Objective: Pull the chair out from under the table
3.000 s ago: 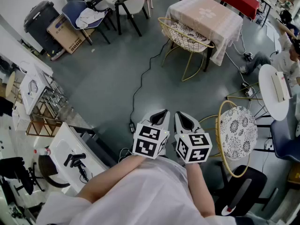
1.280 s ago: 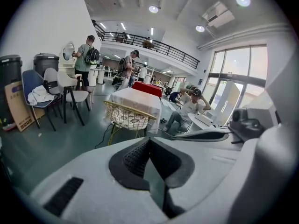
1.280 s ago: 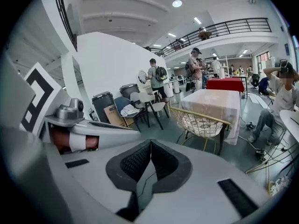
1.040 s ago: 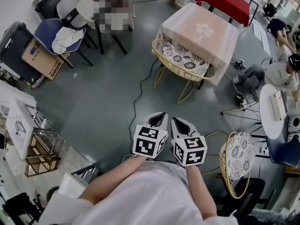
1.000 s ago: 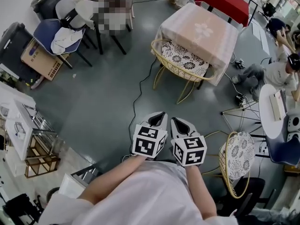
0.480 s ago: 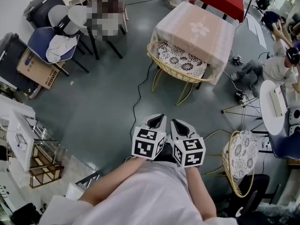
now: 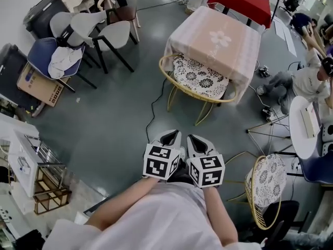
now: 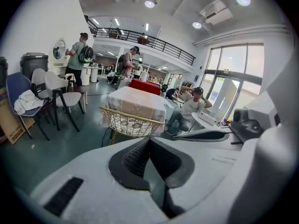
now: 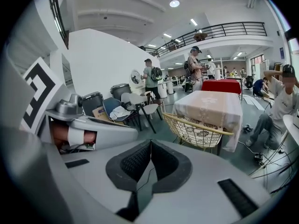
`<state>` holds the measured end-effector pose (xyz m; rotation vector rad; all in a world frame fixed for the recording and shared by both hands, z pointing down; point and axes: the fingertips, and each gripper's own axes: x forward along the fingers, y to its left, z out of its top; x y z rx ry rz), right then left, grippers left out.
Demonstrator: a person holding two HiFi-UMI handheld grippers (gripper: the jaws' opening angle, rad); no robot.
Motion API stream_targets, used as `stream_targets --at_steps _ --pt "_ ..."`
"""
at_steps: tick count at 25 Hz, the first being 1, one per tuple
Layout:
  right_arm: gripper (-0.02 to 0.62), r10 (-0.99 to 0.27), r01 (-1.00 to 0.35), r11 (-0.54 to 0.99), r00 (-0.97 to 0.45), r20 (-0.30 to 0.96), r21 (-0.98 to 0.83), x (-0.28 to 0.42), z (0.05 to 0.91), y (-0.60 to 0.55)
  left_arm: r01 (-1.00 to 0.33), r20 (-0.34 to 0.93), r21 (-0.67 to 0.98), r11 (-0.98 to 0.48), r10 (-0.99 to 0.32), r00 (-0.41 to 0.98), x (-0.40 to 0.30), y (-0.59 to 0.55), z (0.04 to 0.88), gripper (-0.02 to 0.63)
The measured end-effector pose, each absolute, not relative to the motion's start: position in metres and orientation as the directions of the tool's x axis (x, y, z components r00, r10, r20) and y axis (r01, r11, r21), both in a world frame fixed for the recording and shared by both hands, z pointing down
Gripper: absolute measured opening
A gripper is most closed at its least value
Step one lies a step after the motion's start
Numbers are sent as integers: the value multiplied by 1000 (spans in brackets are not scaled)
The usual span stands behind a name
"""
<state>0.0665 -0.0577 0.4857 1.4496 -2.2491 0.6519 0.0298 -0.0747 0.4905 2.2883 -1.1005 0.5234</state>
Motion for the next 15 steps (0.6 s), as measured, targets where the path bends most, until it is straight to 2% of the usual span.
stream_targets --at_steps 10,15 --pt "3 -713 -913 389 -385 586 -126 91 498 -140 -822 577 277 -497 -598 556 37 -157 499 5" --pt "3 -702 -904 419 -382 601 -86 101 507 -173 -811 607 262 -523 -564 560 46 -186 511 5"
